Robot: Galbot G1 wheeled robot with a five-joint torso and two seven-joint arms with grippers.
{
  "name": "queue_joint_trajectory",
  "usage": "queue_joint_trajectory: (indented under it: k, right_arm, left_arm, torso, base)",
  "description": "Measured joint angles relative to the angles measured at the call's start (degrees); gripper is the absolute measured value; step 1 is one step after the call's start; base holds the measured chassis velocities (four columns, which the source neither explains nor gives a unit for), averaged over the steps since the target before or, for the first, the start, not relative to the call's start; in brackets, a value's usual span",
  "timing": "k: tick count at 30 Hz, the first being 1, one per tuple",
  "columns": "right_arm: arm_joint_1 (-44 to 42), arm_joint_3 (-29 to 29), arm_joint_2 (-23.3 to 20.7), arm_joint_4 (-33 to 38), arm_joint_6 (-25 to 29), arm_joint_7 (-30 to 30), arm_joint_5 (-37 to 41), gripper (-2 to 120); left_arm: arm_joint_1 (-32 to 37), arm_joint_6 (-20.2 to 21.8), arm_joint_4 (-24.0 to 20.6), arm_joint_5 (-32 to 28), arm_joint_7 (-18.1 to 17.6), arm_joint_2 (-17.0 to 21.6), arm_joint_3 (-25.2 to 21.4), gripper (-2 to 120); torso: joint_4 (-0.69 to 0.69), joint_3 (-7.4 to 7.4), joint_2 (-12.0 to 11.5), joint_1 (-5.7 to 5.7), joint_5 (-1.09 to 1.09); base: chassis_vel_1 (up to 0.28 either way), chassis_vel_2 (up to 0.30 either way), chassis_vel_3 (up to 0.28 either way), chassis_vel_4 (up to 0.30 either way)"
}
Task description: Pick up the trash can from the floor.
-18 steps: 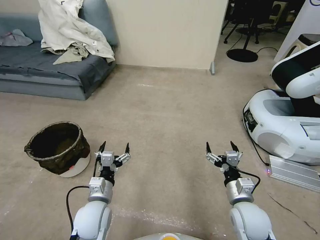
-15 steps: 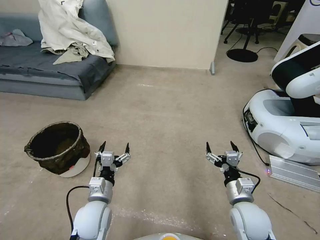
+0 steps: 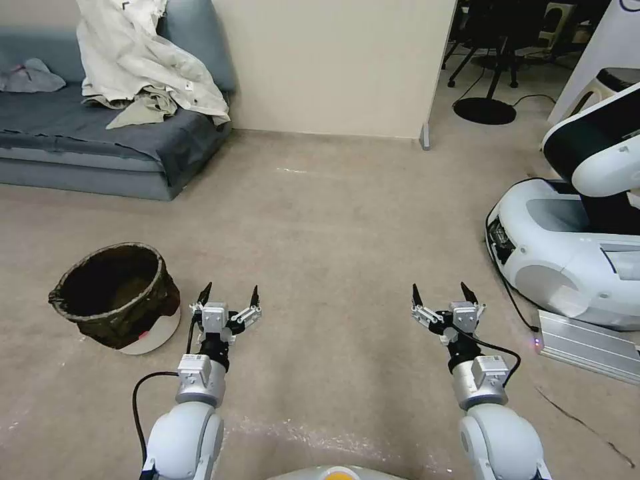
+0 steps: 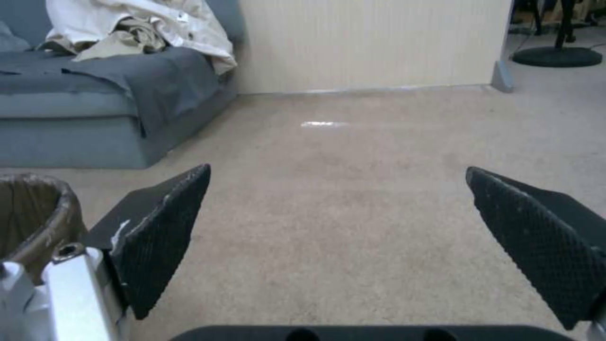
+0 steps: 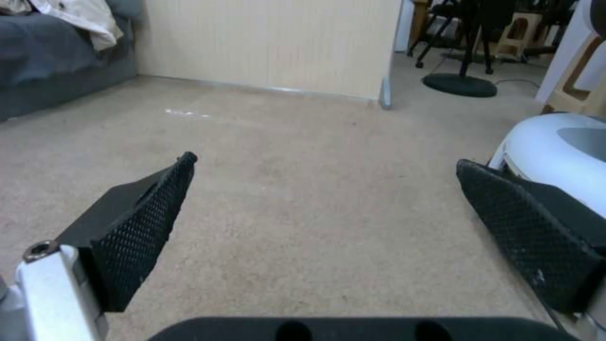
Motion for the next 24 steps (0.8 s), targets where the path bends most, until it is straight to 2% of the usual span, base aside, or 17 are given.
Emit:
queue_joint_trajectory:
  k: [2, 4, 5, 8, 9, 12, 16, 17, 18, 24]
  right_arm:
    - [-0.2, 0.2, 0.1, 1.3, -0.9, 0.0, 0.2, 100]
    - [-0.9, 1.0, 0.6, 5.7, -4.2, 0.1, 1.0, 100]
    - [-0.9, 1.0, 0.6, 5.7, -4.2, 0.1, 1.0, 100]
    - [-2.0, 2.1, 1.2, 11.9, -9.0, 0.4, 2.1, 100]
    - [-2.0, 2.1, 1.2, 11.9, -9.0, 0.4, 2.1, 100]
    - [-3.2, 3.2, 1.7, 18.5, -13.4, 0.7, 3.8, 100]
    - [-4.2, 3.6, 0.8, 18.8, -11.9, 0.3, 5.0, 100]
    - [-4.5, 3.7, 0.3, 18.5, -11.1, 0.0, 5.4, 100]
    - [-4.9, 3.7, -0.1, 17.7, -9.5, 0.0, 5.9, 100]
    - [-5.4, 3.6, -0.7, 16.1, -6.4, 0.1, 6.6, 100]
  left_arm:
    - [0.0, 0.3, -0.2, -0.2, 0.0, 0.0, 0.0, 100]
    - [-0.5, 3.5, -3.4, -2.5, -0.1, -0.6, 0.0, 100]
    - [-0.5, 3.5, -3.4, -2.5, -0.1, -0.6, 0.0, 100]
    - [-1.3, 9.6, -8.9, -6.7, -0.6, -1.7, 0.0, 100]
    - [-1.3, 9.6, -8.9, -6.7, -0.6, -1.7, 0.0, 100]
    - [-2.0, 16.7, -15.7, -11.5, -1.1, -2.8, -0.3, 100]
    - [-1.3, 18.2, -17.5, -12.1, -1.4, -1.6, -2.6, 100]
    - [-1.1, 18.0, -17.5, -12.2, -1.4, -1.2, -3.0, 100]
    - [-0.8, 16.8, -16.7, -12.2, -1.5, -0.8, -3.7, 100]
    - [0.1, 14.5, -14.9, -12.4, -1.5, -0.8, -4.0, 100]
  torso:
    - [0.00, 0.00, 0.0, 0.00, 0.00]
    - [0.00, 0.00, 0.0, 0.00, -0.01]
    - [0.00, 0.00, 0.0, 0.00, -0.01]
    - [0.00, 0.00, 0.0, 0.00, 0.00]
    - [0.00, 0.00, 0.0, 0.00, 0.00]
    - [-0.03, 0.00, 0.0, 0.00, -0.04]
    - [0.01, 0.00, 0.0, 0.00, 0.06]
    - [0.02, 0.00, 0.0, 0.00, -0.04]
    - [0.01, 0.00, 0.0, 0.00, 0.02]
    - [0.00, 0.00, 0.0, 0.00, -0.01]
  base:
    - [0.000, 0.000, 0.000, 0.000]
    - [0.000, 0.000, 0.000, 0.000]
    - [0.000, 0.000, 0.000, 0.000]
    - [0.000, 0.000, 0.000, 0.000]
    - [0.000, 0.000, 0.000, 0.000]
    - [0.000, 0.000, 0.000, 0.000]
    - [0.000, 0.000, 0.000, 0.000]
    - [0.000, 0.000, 0.000, 0.000]
    - [0.000, 0.000, 0.000, 0.000]
    - [0.000, 0.000, 0.000, 0.000]
